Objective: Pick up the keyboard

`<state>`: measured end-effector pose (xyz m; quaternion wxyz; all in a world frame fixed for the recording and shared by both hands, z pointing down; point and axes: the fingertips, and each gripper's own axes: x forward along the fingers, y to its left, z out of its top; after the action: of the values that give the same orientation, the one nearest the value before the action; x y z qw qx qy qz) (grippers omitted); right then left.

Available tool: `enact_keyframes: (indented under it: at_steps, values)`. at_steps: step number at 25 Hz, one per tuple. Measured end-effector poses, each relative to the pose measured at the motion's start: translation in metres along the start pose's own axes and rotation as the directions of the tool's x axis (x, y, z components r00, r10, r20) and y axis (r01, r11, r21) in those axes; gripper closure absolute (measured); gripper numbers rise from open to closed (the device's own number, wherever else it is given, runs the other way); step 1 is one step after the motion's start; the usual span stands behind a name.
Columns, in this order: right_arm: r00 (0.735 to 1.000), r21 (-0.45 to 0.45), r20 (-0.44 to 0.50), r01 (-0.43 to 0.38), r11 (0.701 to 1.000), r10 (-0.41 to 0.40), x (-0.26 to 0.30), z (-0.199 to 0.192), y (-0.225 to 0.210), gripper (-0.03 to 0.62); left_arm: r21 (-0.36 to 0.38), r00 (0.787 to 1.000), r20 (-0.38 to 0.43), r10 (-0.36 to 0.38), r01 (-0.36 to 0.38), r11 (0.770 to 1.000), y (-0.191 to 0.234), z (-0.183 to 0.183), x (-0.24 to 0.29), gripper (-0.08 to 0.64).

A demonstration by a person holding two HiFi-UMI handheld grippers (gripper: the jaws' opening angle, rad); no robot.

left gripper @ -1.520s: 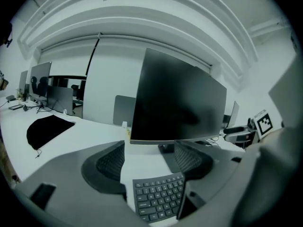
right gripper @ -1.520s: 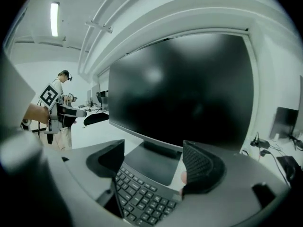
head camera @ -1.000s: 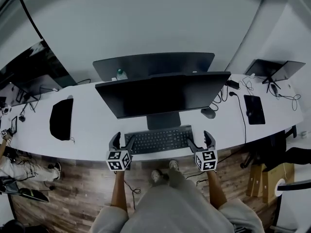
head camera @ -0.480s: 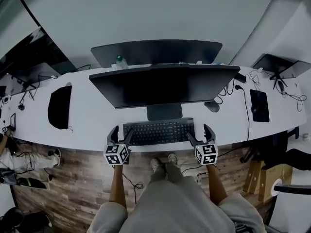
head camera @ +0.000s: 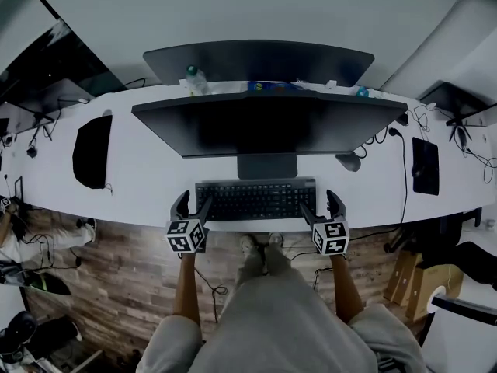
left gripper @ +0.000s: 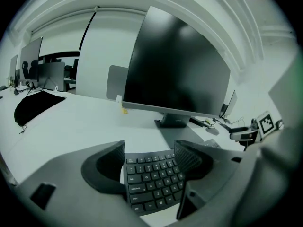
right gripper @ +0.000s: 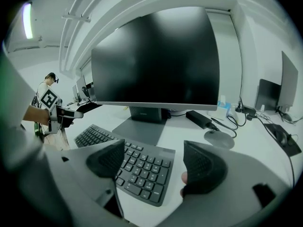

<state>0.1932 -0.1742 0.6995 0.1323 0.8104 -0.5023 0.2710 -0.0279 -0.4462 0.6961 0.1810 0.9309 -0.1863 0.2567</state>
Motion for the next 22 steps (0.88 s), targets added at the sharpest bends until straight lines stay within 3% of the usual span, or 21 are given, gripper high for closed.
enact_keyframes:
  at_steps: [8,22]
  values:
    - [0.997,0.032,-0.064,-0.032,0.999,0.034,0.027,-0.02,-0.001,0.212,-0.034,0.997,-0.074,0.009,-0.011,0.999,0.008,-0.026,0.019,0.253]
    - [0.991,0.124,-0.124,-0.029,0.992,0.044,0.074,-0.043,-0.009,0.21,-0.069,0.994,-0.112,-0.016,0.008,0.998,0.018,-0.043,0.051,0.253]
